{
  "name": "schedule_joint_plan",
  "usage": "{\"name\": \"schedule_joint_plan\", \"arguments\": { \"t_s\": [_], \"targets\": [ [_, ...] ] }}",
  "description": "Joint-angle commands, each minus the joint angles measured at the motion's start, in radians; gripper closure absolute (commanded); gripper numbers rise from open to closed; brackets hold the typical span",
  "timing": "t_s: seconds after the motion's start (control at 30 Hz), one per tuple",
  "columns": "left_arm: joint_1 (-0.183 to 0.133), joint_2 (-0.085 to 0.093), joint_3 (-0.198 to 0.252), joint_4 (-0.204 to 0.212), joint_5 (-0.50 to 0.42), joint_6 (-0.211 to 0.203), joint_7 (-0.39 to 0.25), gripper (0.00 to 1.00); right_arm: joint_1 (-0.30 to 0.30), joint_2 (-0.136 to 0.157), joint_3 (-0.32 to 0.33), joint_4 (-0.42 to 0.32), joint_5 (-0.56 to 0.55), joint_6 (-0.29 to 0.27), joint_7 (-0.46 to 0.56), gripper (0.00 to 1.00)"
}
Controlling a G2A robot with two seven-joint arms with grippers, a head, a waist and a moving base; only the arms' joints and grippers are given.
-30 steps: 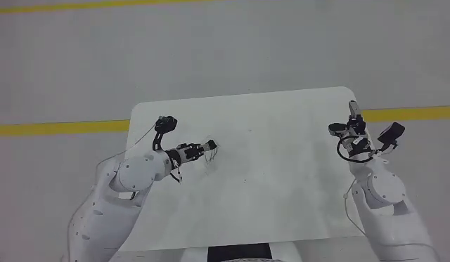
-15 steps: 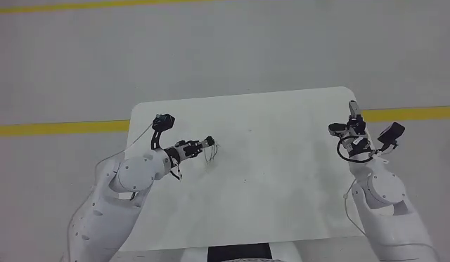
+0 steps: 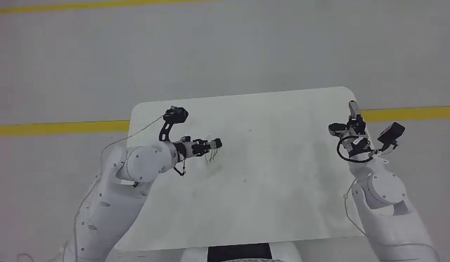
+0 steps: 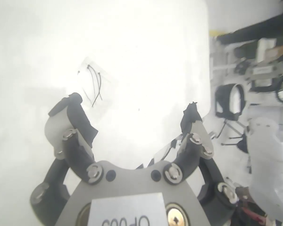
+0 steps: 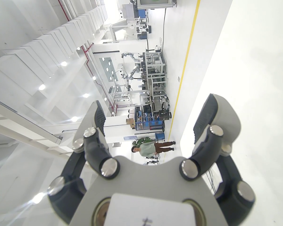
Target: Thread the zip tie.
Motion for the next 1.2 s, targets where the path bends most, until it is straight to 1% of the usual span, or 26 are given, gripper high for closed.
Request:
{"name": "schedule_joint_plan", "arguments": {
  "t_s": [0.0,0.03,0.07,0.1,0.4,0.43,0.47,0.5,0.57,0.6,0.63,0.7,0.73,0.77,0.83,0.87,0.9,1.17],
  "targets": [
    [-0.041,-0.011,-0.006,0.073,0.012,0.000,-0.091,0.00,0.000,0.000,0.000,0.000,0.000,0.000,0.000,0.00],
    [-0.068,-0.017,0.000,0.099,0.028,0.000,-0.155,0.00,0.000,0.000,0.000,0.000,0.000,0.000,0.000,0.00],
    [-0.101,-0.027,0.018,0.113,0.067,0.000,-0.207,0.00,0.000,0.000,0.000,0.000,0.000,0.000,0.000,0.00],
    [-0.117,-0.034,0.032,0.123,0.115,0.000,-0.225,0.00,0.000,0.000,0.000,0.000,0.000,0.000,0.000,0.00],
    [-0.117,-0.034,0.032,0.123,0.115,0.000,-0.225,0.00,0.000,0.000,0.000,0.000,0.000,0.000,0.000,0.00],
    [-0.117,-0.034,0.039,0.129,0.123,0.000,-0.229,0.00,0.000,0.000,0.000,0.000,0.000,0.000,0.000,0.00],
    [-0.124,-0.035,0.053,0.137,0.141,0.000,-0.235,0.00,0.000,0.000,0.000,0.000,0.000,0.000,0.000,0.00],
    [-0.135,-0.039,0.069,0.144,0.156,0.000,-0.248,0.00,0.000,0.000,0.000,0.000,0.000,0.000,0.000,0.00],
    [-0.157,-0.051,0.091,0.167,0.177,0.000,-0.250,0.00,0.000,0.000,0.000,0.000,0.000,0.000,0.000,0.00],
    [-0.164,-0.058,0.105,0.188,0.189,0.000,-0.250,0.00,0.000,0.000,0.000,0.000,0.000,0.000,0.000,0.00],
    [-0.183,-0.067,0.128,0.204,0.216,0.000,-0.250,0.00,0.000,0.000,0.000,0.000,0.000,0.000,0.000,0.00],
    [-0.204,-0.084,0.156,0.241,0.246,0.000,-0.250,0.00,0.000,0.000,0.000,0.000,0.000,0.000,0.000,0.00],
    [-0.217,-0.093,0.174,0.254,0.256,0.000,-0.250,0.00,0.000,0.000,0.000,0.000,0.000,0.000,0.000,0.00],
    [-0.231,-0.107,0.190,0.274,0.259,0.000,-0.250,0.00,0.000,0.000,0.000,0.000,0.000,0.000,0.000,0.00],
    [-0.250,-0.127,0.205,0.310,0.270,0.000,-0.250,0.00,0.000,0.000,0.000,0.000,0.000,0.000,0.000,0.00],
    [-0.257,-0.140,0.206,0.325,0.278,0.000,-0.250,0.00,0.000,0.000,0.000,0.000,0.000,0.000,0.000,0.00],
    [-0.258,-0.150,0.205,0.338,0.289,0.000,-0.250,0.00,0.000,0.000,0.000,0.000,0.000,0.000,0.000,0.00],
    [-0.258,-0.150,0.205,0.338,0.289,0.000,-0.250,0.00,0.000,0.000,0.000,0.000,0.000,0.000,0.000,0.00]
  ]
}}
